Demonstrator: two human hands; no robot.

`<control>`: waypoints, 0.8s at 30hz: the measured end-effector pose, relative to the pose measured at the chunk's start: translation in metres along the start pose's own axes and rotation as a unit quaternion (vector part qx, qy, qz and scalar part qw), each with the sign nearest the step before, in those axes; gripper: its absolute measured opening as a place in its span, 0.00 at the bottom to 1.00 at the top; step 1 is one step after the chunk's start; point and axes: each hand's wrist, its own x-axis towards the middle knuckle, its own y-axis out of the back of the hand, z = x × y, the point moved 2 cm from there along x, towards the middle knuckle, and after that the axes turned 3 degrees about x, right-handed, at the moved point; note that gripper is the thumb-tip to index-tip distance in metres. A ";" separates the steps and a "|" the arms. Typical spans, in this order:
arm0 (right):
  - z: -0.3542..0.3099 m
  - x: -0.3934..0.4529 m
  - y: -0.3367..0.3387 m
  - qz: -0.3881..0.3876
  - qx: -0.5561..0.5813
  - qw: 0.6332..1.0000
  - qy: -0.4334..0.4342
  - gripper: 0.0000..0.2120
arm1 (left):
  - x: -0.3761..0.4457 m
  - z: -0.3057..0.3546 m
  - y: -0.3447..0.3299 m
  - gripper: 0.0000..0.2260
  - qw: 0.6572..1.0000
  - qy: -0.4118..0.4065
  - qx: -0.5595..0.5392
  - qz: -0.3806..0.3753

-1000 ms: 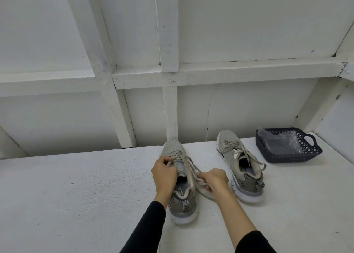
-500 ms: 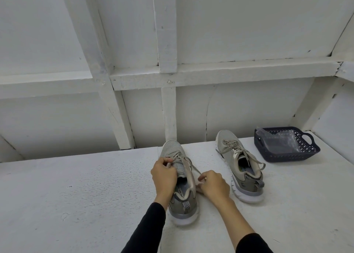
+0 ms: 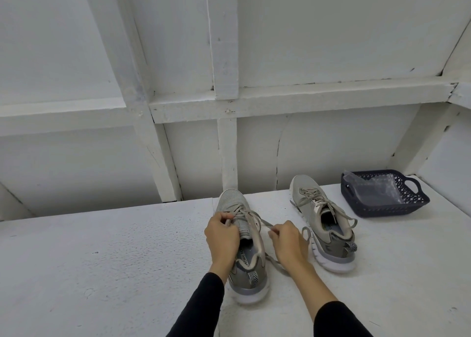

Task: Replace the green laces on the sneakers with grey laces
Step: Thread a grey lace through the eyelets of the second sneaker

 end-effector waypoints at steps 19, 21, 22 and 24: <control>-0.001 -0.003 -0.017 -0.007 0.064 0.997 0.040 0.06 | 0.003 -0.004 0.001 0.10 1.000 -0.004 0.009 -0.013; -0.002 -0.001 -0.016 -0.014 0.061 0.997 0.045 0.05 | 0.004 -0.004 0.002 0.11 1.000 -0.004 0.007 -0.016; -0.003 0.000 -0.015 -0.016 0.063 0.997 0.036 0.05 | 0.004 -0.004 0.002 0.11 1.000 -0.005 0.008 -0.017; -0.008 0.005 -0.012 0.003 0.119 0.993 0.005 0.05 | 0.004 -0.004 0.001 0.10 0.999 -0.014 0.018 -0.022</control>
